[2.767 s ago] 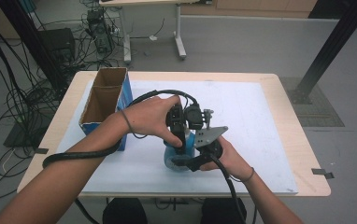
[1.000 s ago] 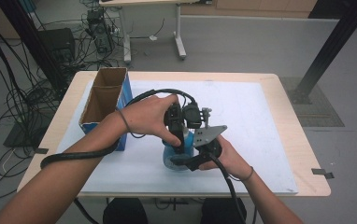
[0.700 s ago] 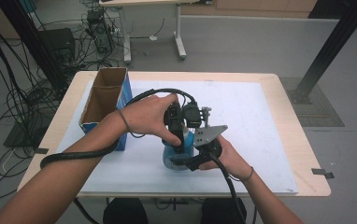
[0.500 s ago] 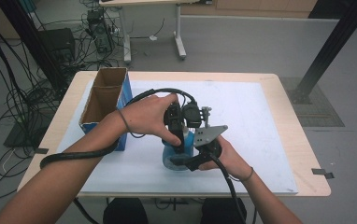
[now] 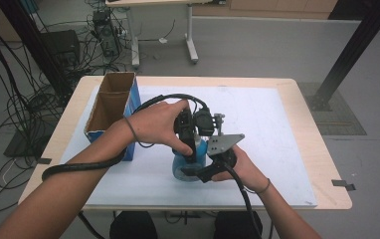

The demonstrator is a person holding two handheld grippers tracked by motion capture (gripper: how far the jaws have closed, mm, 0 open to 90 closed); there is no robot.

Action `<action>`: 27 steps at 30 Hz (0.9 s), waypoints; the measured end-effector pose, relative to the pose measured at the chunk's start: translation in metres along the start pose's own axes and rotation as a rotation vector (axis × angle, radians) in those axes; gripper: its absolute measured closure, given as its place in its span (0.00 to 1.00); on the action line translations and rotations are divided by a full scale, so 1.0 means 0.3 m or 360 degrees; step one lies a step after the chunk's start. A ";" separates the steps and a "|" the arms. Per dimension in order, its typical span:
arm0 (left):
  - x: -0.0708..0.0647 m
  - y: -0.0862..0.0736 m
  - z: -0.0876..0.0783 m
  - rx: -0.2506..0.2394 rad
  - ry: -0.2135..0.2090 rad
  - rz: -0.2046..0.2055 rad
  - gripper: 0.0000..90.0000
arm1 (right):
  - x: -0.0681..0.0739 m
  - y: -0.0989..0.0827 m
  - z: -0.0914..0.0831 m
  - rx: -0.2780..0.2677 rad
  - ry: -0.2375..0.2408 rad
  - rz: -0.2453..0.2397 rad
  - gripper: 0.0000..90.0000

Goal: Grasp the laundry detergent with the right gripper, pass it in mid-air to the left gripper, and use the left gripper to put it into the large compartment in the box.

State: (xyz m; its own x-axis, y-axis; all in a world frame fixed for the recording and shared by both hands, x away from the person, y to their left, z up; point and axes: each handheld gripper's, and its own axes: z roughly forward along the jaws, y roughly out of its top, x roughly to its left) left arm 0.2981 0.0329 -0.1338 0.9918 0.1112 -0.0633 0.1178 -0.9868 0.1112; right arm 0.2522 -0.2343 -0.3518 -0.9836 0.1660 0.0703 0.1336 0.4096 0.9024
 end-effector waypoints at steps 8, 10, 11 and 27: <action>0.001 0.009 0.006 0.0023 -0.0009 -0.0005 0.40 | 0.019 -0.022 -0.013 -0.0029 -0.0080 0.0084 0.11; 0.002 0.013 0.008 0.0032 -0.0014 -0.0008 0.40 | 0.013 -0.028 -0.018 -0.0031 -0.0064 0.0105 0.10; 0.002 0.013 0.008 0.0033 -0.0014 -0.0010 0.40 | 0.013 -0.032 -0.020 -0.0037 -0.0067 0.0107 0.08; -0.004 0.007 -0.017 0.0014 0.0009 -0.0024 0.40 | 0.001 -0.045 -0.049 -0.0048 -0.0029 0.0089 0.03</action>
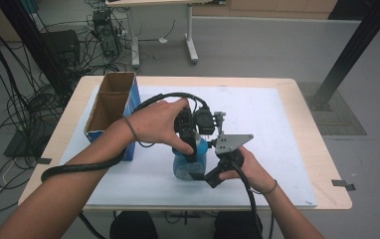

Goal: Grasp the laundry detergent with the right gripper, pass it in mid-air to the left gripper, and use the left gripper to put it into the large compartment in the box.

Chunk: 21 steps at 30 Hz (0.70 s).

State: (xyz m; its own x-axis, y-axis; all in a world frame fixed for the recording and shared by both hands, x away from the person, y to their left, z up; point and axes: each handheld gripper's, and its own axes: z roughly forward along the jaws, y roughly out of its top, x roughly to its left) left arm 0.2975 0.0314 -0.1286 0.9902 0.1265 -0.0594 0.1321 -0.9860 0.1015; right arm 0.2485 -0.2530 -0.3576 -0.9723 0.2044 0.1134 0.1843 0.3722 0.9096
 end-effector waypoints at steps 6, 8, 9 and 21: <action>0.008 -0.013 -0.010 -0.0016 -0.0006 -0.0017 0.40 | 0.000 -0.002 -0.015 0.0016 -0.0014 0.0012 0.03; 0.012 -0.015 -0.012 -0.0014 -0.0011 -0.0024 0.40 | 0.001 -0.002 -0.020 0.0026 -0.0023 0.0014 0.04; 0.011 -0.018 -0.013 -0.0018 -0.0007 -0.0025 0.40 | 0.000 -0.002 -0.023 0.0035 -0.0027 0.0017 0.04; 0.017 -0.046 -0.034 -0.0054 0.0016 -0.0067 0.40 | -0.003 -0.012 -0.062 0.0115 -0.0074 0.0033 0.05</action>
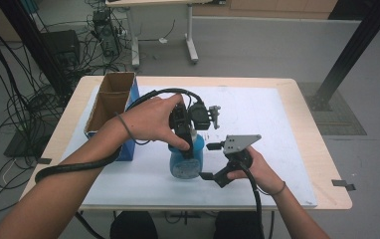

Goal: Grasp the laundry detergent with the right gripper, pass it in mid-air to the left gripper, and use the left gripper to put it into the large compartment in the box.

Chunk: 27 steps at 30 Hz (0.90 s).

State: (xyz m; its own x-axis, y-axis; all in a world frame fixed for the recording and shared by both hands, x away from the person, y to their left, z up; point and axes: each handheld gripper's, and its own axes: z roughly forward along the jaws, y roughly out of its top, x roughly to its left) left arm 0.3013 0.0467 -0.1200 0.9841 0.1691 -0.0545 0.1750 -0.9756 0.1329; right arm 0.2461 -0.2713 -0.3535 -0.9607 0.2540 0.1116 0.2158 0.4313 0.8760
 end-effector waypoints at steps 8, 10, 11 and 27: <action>0.015 -0.022 -0.039 -0.0032 -0.0004 -0.0054 0.40 | -0.002 -0.013 -0.017 0.0027 -0.0044 0.0035 0.06; 0.016 -0.026 -0.050 -0.0041 -0.0001 -0.0068 0.41 | 0.001 -0.014 -0.019 0.0026 -0.0057 0.0034 0.06; 0.014 -0.027 -0.056 -0.0044 0.0006 -0.0079 0.40 | 0.001 -0.014 -0.020 0.0025 -0.0058 0.0036 0.06; 0.040 -0.036 -0.130 -0.0058 0.0146 -0.0474 0.41 | 0.013 -0.032 -0.029 0.0019 -0.0094 0.0059 0.07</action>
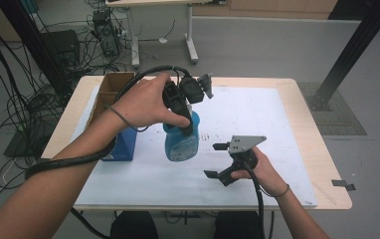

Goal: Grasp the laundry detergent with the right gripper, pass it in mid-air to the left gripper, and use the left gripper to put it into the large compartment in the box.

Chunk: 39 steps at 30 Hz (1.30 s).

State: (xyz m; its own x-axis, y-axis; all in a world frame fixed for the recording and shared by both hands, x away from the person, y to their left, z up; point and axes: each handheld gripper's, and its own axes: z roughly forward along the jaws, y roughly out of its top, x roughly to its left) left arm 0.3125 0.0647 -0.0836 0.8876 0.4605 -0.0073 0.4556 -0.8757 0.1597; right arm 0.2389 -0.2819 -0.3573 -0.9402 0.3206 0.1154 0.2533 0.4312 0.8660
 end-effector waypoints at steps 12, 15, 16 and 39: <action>0.039 0.011 -0.033 -0.0010 0.0096 -0.0377 0.41 | 0.004 -0.015 0.002 -0.0028 -0.0012 0.0026 0.07; 0.050 0.011 -0.041 -0.0014 0.0117 -0.0430 0.41 | 0.004 -0.016 0.003 -0.0026 -0.0013 0.0028 0.07; 0.057 0.010 -0.045 -0.0012 0.0118 -0.0471 0.41 | 0.005 -0.017 0.003 -0.0026 -0.0014 0.0029 0.07; 0.154 -0.058 -0.180 -0.0080 0.0213 -0.0870 0.41 | 0.008 -0.021 0.014 -0.0012 -0.0014 0.0024 0.06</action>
State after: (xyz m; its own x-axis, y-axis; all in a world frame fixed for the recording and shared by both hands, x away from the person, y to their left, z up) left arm 0.3419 0.1091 -0.0334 0.5058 0.8623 0.0225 0.8400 -0.4983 0.2146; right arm 0.2360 -0.2805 -0.3646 -0.9341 0.3347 0.1244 0.2660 0.4197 0.8678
